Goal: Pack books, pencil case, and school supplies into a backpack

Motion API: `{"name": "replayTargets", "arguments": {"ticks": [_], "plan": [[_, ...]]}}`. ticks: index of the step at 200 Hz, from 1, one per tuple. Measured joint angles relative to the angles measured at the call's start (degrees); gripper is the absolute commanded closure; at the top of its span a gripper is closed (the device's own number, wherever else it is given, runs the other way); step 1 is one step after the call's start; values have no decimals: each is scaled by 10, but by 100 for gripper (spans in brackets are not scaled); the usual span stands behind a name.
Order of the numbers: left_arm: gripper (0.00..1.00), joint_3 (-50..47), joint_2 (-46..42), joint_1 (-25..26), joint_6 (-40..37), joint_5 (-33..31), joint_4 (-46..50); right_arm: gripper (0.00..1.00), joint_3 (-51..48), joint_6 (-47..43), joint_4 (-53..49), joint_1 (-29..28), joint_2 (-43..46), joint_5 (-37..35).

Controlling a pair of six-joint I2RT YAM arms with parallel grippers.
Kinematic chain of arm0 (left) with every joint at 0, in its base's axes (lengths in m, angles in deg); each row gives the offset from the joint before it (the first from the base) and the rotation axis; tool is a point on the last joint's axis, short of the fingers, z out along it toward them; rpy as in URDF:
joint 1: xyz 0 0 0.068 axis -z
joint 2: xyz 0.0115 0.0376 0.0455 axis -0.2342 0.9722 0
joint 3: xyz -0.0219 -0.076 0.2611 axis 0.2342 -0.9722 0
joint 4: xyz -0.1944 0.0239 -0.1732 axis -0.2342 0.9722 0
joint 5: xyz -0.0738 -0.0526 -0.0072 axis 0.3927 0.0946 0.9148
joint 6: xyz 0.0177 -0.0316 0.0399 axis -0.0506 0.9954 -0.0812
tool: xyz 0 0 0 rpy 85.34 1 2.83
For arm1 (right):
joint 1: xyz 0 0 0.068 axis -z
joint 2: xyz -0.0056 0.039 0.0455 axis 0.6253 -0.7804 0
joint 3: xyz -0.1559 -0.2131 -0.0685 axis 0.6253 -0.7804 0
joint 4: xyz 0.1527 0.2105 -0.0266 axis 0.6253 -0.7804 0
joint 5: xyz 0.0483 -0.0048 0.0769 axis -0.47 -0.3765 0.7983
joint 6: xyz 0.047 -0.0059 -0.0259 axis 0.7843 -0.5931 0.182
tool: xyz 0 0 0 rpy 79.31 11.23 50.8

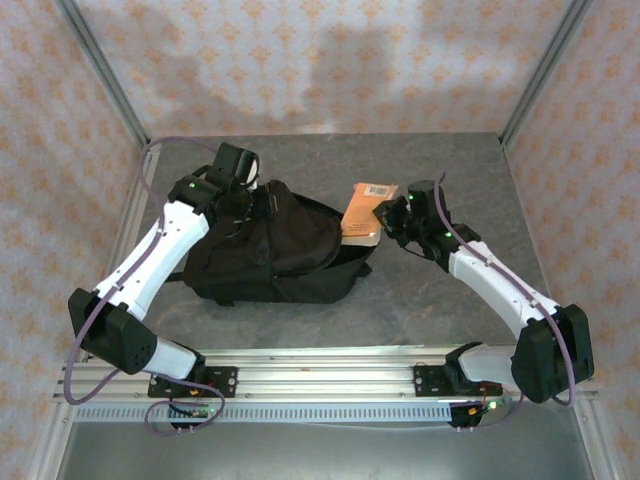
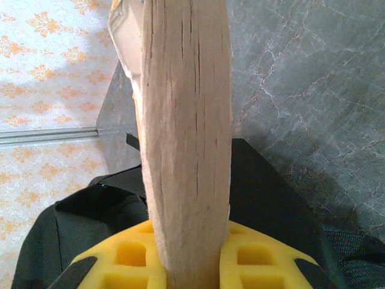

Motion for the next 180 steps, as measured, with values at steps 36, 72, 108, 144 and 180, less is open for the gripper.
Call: {"name": "replayTargets", "arguments": {"ticks": [36,72,108,144,180], "plan": [[100,0,-1,0,4,1,-2,100,-9,10,19,-5,-13,42],[100,-4,2,-4,19,31,-13,100,-8,47,82,-28,-74,107],[43,17,5,-5,6,12,5,100,-8,66,119,-32,-70,121],[29,65,-5,-4,-14,-16,27,100,-10,73,153,-33,-52,125],[25,92,10,38,-15,-10,39,100,-10,72,168,-37,-46,127]]}}
